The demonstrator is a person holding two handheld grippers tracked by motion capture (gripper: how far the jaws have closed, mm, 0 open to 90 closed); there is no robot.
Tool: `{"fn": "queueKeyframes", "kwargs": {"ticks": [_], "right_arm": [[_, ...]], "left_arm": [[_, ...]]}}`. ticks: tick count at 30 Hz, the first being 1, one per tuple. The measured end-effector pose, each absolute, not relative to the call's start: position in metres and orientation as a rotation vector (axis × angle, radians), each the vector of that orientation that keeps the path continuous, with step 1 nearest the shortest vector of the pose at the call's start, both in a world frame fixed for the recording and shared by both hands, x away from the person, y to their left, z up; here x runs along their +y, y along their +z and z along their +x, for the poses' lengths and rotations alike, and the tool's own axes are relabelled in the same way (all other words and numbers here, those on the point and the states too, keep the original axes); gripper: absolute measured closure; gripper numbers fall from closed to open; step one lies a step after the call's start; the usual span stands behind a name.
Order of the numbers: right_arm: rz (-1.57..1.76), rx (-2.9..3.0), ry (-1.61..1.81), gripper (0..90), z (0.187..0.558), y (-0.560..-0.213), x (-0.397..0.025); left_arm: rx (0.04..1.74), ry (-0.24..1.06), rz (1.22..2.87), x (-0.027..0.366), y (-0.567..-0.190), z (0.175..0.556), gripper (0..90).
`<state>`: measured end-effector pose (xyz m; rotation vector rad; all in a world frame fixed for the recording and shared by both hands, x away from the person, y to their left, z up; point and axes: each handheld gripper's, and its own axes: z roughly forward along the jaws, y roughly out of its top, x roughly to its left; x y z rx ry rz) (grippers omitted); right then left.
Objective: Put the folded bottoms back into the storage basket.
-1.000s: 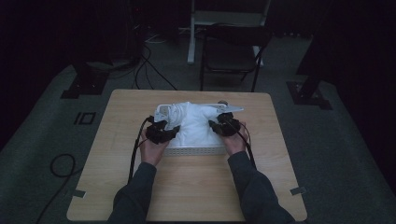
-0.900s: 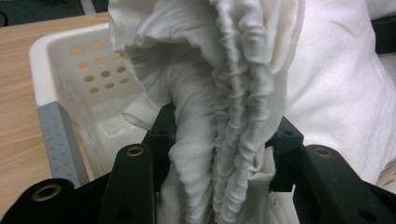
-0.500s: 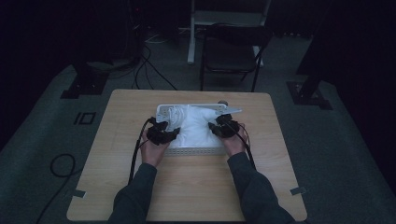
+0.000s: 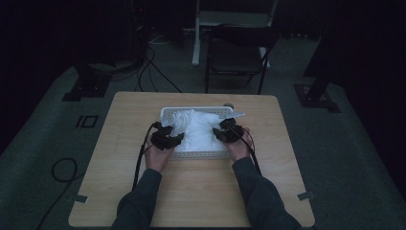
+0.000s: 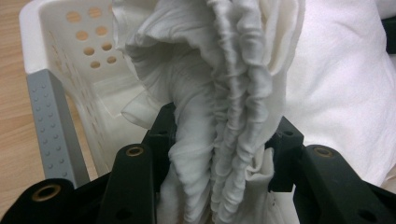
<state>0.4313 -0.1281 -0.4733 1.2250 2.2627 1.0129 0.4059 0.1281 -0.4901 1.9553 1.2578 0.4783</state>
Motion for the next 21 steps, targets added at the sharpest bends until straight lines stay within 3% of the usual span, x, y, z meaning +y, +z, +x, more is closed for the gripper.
{"fn": "queueKeyframes", "kwargs": {"ticks": [13,17,21], "right_arm": [[1.234,2.284,0.976,68.6,0.432,-0.478,-0.127],[1.253,2.277,0.934,60.4,0.434,-0.482,-0.127],[1.272,2.251,0.896,46.6,0.436,-0.482,-0.13]], "left_arm": [[1.305,0.493,1.986,0.126,-0.493,0.407,50.6],[1.323,0.517,1.98,0.127,-0.49,0.406,45.2],[1.315,0.531,1.944,0.134,-0.482,0.404,42.9]]}}
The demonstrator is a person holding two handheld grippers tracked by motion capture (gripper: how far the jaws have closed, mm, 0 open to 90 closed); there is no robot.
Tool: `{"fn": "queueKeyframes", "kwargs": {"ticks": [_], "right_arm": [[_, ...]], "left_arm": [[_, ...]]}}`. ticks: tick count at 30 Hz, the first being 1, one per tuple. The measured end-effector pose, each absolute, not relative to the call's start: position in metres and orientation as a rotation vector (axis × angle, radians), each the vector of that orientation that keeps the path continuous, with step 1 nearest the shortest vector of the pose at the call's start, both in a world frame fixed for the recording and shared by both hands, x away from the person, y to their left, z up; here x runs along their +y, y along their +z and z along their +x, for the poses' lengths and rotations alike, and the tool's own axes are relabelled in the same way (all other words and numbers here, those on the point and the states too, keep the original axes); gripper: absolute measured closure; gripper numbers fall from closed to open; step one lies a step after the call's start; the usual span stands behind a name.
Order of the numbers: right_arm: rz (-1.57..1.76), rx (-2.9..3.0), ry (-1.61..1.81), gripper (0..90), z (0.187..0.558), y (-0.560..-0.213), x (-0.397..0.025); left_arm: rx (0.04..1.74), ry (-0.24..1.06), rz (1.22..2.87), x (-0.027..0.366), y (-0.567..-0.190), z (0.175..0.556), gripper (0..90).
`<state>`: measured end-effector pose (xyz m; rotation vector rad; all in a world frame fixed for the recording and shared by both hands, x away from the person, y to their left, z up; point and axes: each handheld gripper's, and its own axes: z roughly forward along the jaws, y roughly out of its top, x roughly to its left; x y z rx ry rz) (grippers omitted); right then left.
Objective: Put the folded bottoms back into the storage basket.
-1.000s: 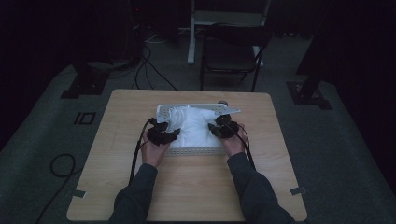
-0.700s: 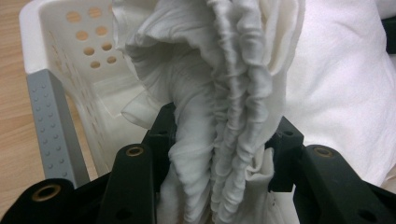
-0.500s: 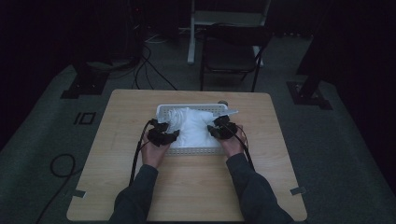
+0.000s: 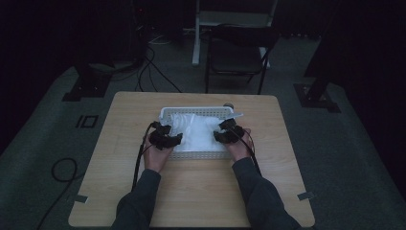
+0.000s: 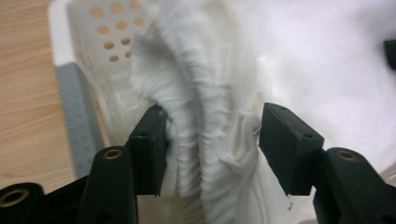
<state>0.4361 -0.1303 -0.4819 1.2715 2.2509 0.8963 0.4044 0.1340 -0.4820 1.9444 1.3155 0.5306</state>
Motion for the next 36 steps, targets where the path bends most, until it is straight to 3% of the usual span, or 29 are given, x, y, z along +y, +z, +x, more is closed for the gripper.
{"fn": "queueKeyframes", "kwargs": {"ticks": [2,5,21,30,36], "right_arm": [[1.279,2.221,0.895,38.5,0.436,-0.479,-0.132],[1.293,2.174,0.91,35.2,0.435,-0.474,-0.136],[1.291,2.082,1.057,35.9,0.39,-0.462,-0.175],[1.358,1.99,1.093,40.9,0.367,-0.472,-0.213],[1.451,1.946,0.985,40.7,0.371,-0.49,-0.24]], "left_arm": [[1.309,0.546,1.937,0.136,-0.479,0.403,42.0],[1.29,0.554,1.931,0.136,-0.477,0.4,42.3],[1.189,0.679,1.876,0.147,-0.468,0.358,41.4],[1.231,0.704,1.816,0.171,-0.477,0.333,41.0],[1.335,0.76,1.789,0.199,-0.489,0.332,39.5]]}}
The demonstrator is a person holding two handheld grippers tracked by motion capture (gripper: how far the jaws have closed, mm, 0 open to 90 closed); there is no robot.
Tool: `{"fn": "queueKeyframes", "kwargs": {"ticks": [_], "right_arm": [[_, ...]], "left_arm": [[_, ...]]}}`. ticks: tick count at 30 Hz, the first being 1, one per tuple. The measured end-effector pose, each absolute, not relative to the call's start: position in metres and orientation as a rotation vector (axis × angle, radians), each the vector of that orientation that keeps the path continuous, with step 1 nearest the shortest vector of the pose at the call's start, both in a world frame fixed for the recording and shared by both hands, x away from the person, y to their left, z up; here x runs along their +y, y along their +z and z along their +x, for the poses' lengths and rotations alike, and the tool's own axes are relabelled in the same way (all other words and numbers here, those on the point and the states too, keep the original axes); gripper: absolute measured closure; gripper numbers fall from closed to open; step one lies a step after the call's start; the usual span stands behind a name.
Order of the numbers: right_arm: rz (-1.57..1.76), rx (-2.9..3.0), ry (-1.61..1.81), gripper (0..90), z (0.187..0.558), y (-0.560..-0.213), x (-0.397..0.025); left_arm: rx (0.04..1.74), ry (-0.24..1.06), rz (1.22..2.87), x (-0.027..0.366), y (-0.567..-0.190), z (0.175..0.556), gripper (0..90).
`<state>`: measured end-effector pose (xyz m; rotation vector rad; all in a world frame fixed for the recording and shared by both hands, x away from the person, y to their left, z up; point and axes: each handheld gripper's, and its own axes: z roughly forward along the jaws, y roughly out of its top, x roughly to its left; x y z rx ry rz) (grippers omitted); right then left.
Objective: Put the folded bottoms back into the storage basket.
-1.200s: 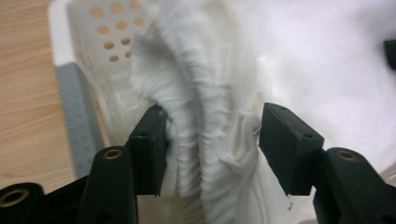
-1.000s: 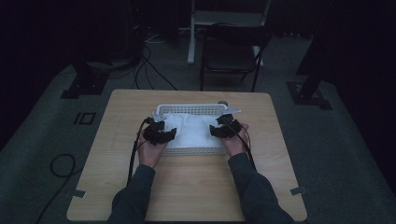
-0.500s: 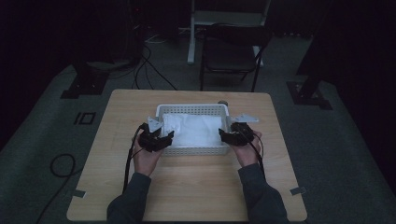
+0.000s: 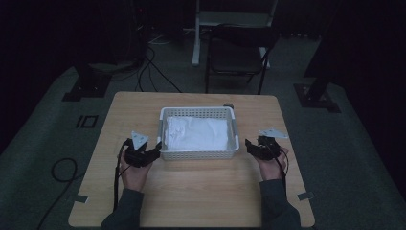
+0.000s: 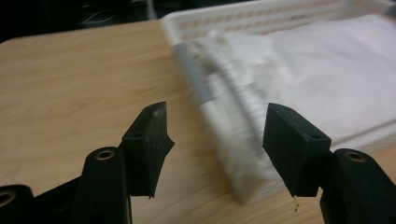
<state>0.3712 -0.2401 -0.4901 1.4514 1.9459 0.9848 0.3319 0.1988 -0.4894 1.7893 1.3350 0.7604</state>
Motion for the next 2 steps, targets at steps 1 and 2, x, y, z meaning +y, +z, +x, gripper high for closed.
{"fn": "queueKeyframes", "kwargs": {"ticks": [1,2], "right_arm": [[1.479,1.948,0.968,40.4,0.3741,-0.496,-0.2437],[1.504,1.947,0.949,40.1,0.3772,-0.502,-0.2466]], "left_arm": [[1.361,0.762,1.785,0.2038,-0.4936,0.3335,38.9],[1.389,0.761,1.783,0.209,-0.4983,0.3357,38.6]]}}
